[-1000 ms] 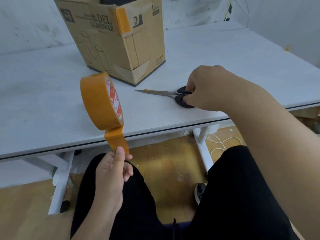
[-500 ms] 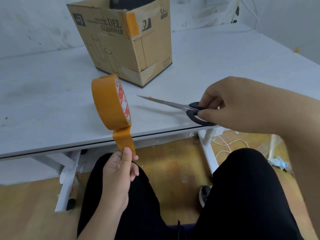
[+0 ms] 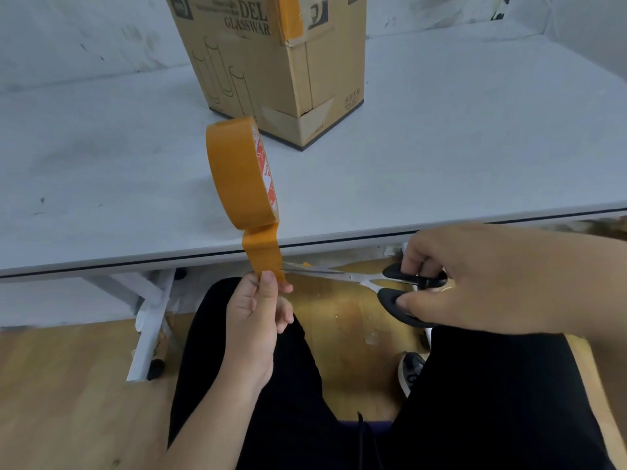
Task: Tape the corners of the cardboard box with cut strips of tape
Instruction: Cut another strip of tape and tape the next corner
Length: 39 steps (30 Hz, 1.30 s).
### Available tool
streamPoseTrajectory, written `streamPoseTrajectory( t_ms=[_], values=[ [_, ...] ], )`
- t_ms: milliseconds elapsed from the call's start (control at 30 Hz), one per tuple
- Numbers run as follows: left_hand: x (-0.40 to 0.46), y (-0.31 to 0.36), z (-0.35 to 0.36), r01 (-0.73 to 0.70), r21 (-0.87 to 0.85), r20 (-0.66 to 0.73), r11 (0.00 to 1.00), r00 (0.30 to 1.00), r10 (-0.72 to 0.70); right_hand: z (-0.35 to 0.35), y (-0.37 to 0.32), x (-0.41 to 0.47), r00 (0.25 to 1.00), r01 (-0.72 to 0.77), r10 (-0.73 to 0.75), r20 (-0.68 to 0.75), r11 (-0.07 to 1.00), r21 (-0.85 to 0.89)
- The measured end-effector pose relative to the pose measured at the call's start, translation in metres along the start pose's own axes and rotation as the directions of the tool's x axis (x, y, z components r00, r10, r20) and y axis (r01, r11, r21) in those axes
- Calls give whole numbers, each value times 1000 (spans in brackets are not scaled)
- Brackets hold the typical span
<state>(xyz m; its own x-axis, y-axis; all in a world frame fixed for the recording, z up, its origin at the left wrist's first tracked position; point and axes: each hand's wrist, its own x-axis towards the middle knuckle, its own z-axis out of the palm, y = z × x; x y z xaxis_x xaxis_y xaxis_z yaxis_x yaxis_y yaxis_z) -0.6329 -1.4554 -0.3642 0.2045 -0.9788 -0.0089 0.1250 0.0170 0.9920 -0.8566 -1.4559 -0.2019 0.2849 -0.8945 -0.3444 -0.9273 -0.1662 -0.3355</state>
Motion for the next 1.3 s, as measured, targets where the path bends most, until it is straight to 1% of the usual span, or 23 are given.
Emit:
streamPoseTrajectory(
  t_ms=[167,233,300,367,633,867,1033,1167,1300],
  values=[
    [-1,-1,-2,-15,13,-3,1000,1000,15,2,0,5,1000,-6,6,6,1000,-14],
    [0,0,-2,-20,22,-10,1000,1000,20,1,4,4,1000,-18,17,-16,1000,-19],
    [0,1,-1,-18,15,-7,1000,1000,18,-2,6,4,999,-27,26,-36,999,-38],
    [-1,1,1,-14,-8,4,1000,1000,14,-3,5,5,999,-29,29,-25,999,-36],
    [-1,-2,0,-9,-34,-8,999,1000,9,-4,-8,17,1000,18,-17,21,999,-29],
    [-3,-2,4,-9,-63,-13,998,1000,8,-3,-17,26,998,63,-65,-13,996,-70],
    [-2,-1,1,-24,-18,6,1000,1000,24,2,-17,34,987,111,-124,-99,986,-126],
    [-3,-4,-8,-37,33,24,999,999,36,-1,-7,36,988,133,-138,-69,988,-74],
    [-4,-4,-24,-52,105,77,993,996,43,-11,4,29,982,156,-161,-94,986,-56]
  ],
)
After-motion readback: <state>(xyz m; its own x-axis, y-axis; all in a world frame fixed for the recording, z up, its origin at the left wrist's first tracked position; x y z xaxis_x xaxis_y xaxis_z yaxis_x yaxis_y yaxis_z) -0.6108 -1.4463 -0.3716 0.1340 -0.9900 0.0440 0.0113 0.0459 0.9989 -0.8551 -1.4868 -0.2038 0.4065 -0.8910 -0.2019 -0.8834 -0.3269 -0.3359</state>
